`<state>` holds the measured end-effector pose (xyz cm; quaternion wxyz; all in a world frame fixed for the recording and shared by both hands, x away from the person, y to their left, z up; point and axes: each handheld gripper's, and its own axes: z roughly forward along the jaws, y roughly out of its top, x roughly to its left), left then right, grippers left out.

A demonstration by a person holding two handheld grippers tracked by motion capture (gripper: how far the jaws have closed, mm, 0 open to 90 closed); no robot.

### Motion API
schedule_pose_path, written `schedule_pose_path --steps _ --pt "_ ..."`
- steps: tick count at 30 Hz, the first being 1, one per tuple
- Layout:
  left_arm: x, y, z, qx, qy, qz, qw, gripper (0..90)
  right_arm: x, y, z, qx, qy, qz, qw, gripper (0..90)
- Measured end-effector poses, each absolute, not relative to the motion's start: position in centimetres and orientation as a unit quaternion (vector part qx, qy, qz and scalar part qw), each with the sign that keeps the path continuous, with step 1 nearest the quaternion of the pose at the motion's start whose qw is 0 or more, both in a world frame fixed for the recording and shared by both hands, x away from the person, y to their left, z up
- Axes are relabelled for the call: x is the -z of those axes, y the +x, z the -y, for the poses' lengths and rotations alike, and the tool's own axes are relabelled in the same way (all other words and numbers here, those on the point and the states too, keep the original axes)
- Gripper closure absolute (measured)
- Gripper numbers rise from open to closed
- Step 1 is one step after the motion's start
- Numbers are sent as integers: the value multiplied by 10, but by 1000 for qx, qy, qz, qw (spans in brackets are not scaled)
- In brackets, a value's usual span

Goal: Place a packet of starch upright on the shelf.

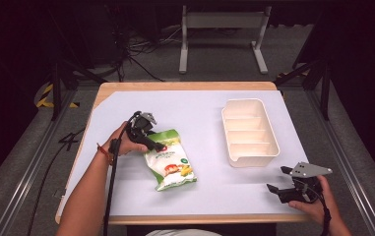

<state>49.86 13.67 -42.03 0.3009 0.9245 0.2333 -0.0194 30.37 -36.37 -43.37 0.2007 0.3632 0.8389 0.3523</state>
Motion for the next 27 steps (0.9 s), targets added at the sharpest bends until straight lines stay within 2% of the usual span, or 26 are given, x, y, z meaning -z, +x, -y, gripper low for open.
schedule_pose_path --steps 2,7,8,16,20,27 --pt "420 497 -136 38 927 -222 301 447 434 304 363 -355 361 -839 198 161" --pt "422 494 -130 51 934 -222 276 562 433 303 362 -357 358 -839 203 165" --pt "421 492 -127 50 937 -215 270 607 433 303 363 -360 357 -837 205 167" --pt "415 478 -109 2 955 -190 227 813 434 303 363 -359 359 -837 204 168" --pt "413 472 -109 -21 953 -192 233 866 435 303 362 -354 359 -839 206 167" --pt "408 461 -116 -59 939 -207 270 889 435 303 363 -352 361 -836 214 166"
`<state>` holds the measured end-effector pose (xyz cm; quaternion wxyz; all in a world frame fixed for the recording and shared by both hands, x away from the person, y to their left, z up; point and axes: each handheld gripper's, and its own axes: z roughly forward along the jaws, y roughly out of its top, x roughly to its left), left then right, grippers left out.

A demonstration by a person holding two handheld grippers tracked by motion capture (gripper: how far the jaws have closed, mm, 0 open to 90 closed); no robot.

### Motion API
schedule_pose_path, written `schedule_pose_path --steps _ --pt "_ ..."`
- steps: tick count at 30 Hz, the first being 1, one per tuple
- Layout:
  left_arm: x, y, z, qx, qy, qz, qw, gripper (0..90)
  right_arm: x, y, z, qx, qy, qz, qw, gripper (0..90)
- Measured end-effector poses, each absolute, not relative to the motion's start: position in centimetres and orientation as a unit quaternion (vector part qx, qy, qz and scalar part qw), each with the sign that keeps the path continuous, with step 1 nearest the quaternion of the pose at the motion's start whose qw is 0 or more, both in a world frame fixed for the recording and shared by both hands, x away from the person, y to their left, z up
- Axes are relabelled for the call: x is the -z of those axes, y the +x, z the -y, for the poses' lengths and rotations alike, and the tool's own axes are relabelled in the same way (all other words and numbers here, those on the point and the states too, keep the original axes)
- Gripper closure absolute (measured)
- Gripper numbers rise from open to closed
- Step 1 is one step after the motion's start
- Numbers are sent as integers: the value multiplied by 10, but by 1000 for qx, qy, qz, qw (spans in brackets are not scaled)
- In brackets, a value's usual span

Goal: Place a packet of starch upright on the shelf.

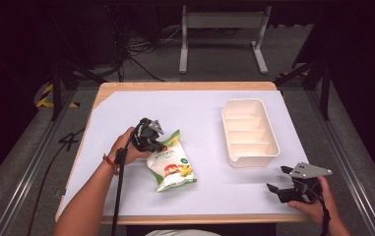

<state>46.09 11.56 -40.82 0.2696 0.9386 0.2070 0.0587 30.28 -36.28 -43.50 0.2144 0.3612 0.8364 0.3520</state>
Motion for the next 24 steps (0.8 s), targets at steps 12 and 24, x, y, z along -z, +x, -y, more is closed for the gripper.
schedule_pose_path --steps 12,24 --pt "379 438 -115 -109 912 -200 341 893 433 303 362 -362 357 -836 206 165" --pt "346 413 -114 -183 894 -174 370 895 432 303 362 -367 357 -834 205 165"
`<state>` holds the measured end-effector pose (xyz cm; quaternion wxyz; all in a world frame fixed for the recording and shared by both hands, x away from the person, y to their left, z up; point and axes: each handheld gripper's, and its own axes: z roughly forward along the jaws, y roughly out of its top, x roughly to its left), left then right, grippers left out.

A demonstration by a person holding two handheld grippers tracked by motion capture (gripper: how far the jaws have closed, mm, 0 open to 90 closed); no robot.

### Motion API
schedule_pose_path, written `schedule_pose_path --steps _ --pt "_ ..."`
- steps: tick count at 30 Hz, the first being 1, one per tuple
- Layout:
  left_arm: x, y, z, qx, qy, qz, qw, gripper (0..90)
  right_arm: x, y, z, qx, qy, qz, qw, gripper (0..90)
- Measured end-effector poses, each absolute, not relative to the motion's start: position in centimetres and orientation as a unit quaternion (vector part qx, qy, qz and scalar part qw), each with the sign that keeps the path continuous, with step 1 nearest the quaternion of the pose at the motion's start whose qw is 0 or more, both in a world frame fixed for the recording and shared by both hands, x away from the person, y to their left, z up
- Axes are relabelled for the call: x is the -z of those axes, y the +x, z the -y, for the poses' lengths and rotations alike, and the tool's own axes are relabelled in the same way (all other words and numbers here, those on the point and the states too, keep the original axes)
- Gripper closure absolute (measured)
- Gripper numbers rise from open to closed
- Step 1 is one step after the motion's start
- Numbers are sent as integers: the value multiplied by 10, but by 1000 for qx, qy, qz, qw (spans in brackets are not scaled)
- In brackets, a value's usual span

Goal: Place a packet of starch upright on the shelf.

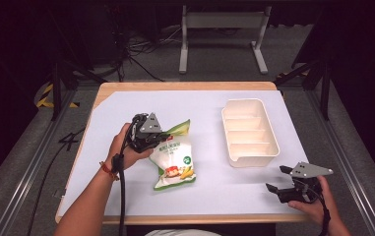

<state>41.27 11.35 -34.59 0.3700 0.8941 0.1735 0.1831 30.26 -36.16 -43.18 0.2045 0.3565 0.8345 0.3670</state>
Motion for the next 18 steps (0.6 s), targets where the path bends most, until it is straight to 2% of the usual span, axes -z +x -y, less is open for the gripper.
schedule_pose_path --steps 8,18 --pt "332 399 -113 -219 880 -164 388 897 431 302 359 -363 351 -839 205 165" --pt "324 398 -107 -227 876 -157 395 897 431 302 359 -366 351 -837 205 161"
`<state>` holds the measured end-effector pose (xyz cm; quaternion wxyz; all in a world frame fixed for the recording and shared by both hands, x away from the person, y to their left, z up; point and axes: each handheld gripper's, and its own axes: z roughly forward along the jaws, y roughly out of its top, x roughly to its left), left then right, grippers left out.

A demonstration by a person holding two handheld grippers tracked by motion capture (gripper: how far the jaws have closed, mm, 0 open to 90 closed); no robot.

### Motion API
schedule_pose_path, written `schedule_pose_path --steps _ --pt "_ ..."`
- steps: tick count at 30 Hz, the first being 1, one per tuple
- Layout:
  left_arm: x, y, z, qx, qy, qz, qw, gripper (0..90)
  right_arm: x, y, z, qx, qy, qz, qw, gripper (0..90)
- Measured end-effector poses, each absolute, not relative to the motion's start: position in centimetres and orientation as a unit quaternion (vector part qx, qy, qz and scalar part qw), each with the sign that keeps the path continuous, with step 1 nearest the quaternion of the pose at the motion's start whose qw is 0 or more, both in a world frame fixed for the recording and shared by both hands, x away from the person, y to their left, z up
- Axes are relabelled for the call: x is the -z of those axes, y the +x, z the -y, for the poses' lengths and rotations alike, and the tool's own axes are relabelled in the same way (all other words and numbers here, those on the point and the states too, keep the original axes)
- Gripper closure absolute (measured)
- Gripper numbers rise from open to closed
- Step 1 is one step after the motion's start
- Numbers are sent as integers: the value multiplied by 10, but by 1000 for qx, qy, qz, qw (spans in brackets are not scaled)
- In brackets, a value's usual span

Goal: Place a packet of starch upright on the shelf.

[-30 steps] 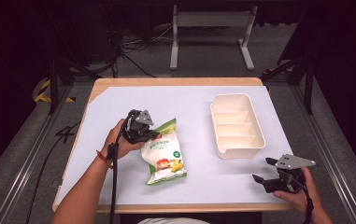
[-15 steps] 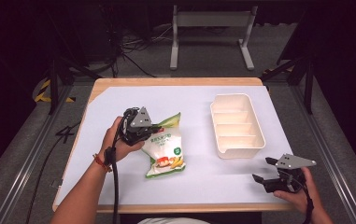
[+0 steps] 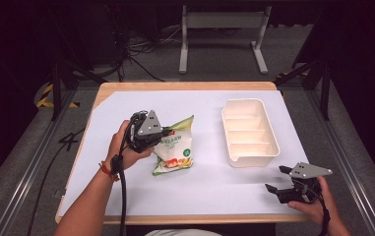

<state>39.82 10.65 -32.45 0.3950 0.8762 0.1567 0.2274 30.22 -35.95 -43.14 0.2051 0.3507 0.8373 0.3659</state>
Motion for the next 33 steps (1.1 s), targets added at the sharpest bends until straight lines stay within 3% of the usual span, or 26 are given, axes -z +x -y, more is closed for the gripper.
schedule_pose_path --steps 33 --pt "290 447 -57 -225 863 -156 424 897 430 302 359 -365 352 -836 211 159"
